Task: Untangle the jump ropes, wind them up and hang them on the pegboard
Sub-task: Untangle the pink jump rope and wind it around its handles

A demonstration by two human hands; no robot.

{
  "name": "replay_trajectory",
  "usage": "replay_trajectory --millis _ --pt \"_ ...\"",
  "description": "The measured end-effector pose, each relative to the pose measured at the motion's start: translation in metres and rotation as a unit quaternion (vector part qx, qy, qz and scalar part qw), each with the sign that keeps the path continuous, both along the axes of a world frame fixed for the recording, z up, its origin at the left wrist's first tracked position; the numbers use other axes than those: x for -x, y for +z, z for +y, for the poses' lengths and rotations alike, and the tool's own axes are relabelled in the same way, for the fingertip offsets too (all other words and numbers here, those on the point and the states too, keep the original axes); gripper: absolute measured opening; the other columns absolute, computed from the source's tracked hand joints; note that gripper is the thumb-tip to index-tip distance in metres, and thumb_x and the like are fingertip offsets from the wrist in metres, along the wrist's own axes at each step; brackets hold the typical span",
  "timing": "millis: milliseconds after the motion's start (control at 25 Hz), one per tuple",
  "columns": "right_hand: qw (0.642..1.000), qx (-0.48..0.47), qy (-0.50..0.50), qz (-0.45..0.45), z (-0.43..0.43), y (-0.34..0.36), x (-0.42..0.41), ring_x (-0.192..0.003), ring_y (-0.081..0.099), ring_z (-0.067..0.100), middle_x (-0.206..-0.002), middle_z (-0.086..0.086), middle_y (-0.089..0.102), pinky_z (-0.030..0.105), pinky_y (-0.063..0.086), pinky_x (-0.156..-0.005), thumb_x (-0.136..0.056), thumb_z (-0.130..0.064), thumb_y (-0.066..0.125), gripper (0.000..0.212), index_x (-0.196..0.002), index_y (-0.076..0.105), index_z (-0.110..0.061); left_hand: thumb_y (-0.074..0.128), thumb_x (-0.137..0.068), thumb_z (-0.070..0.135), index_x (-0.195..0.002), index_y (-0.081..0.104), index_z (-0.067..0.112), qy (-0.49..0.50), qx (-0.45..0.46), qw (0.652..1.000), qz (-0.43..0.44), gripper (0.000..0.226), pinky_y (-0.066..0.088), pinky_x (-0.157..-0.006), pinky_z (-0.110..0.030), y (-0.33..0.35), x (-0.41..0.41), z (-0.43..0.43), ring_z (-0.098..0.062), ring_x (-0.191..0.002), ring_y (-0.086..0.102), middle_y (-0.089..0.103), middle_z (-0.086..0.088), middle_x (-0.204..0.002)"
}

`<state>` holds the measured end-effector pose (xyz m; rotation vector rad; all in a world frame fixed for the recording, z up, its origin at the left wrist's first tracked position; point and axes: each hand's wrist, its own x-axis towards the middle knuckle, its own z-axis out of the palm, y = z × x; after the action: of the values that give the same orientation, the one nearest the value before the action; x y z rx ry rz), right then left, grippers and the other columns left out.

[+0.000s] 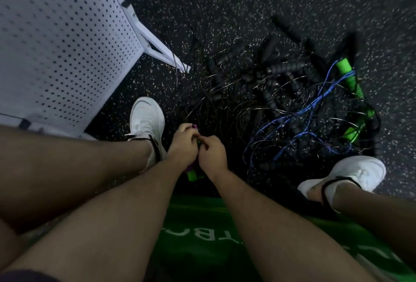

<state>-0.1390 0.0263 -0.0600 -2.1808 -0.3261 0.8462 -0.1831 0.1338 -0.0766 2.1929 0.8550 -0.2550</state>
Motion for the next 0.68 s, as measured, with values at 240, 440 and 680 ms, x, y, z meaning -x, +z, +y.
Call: replay_trajectory --millis 240,440,680 --pt "0.998 0.020 0.040 0.042 -0.008 -0.027 0.000 -0.092 0.059 0.016 -0.106 0.000 0.057 0.036 0.054 -0.086 -0.102 -0.011 0.043 0.035 -0.123 0.070 -0.017 0.055 -0.097 0.010 -0.132 0.060 0.008 0.004 -0.017 0.999 0.040 0.036 0.035 -0.107 -0.025 -0.018 0.006 -0.008 -0.028 -0.134 0.044 0.043 -0.008 -0.147" --pt "0.996 0.006 0.086 0.014 -0.013 -0.022 0.018 -0.095 0.059 0.019 -0.108 0.004 0.060 0.034 0.052 -0.087 -0.100 -0.008 0.047 0.033 -0.124 0.070 -0.015 0.058 -0.089 0.011 -0.127 0.061 0.008 -0.013 -0.106 0.991 0.080 0.038 0.044 -0.098 -0.048 -0.007 0.028 -0.011 -0.035 -0.119 0.046 0.044 -0.012 -0.138" --pt "0.999 -0.014 0.032 0.040 -0.008 -0.014 0.026 -0.092 0.060 0.014 -0.106 -0.001 0.060 0.033 0.054 -0.086 -0.100 -0.010 0.049 0.031 -0.120 0.071 -0.016 0.056 -0.091 0.006 -0.123 0.062 0.008 0.033 -0.076 0.995 0.060 0.033 0.032 -0.106 -0.034 0.004 0.040 -0.018 -0.030 -0.124 0.040 0.042 -0.011 -0.141"
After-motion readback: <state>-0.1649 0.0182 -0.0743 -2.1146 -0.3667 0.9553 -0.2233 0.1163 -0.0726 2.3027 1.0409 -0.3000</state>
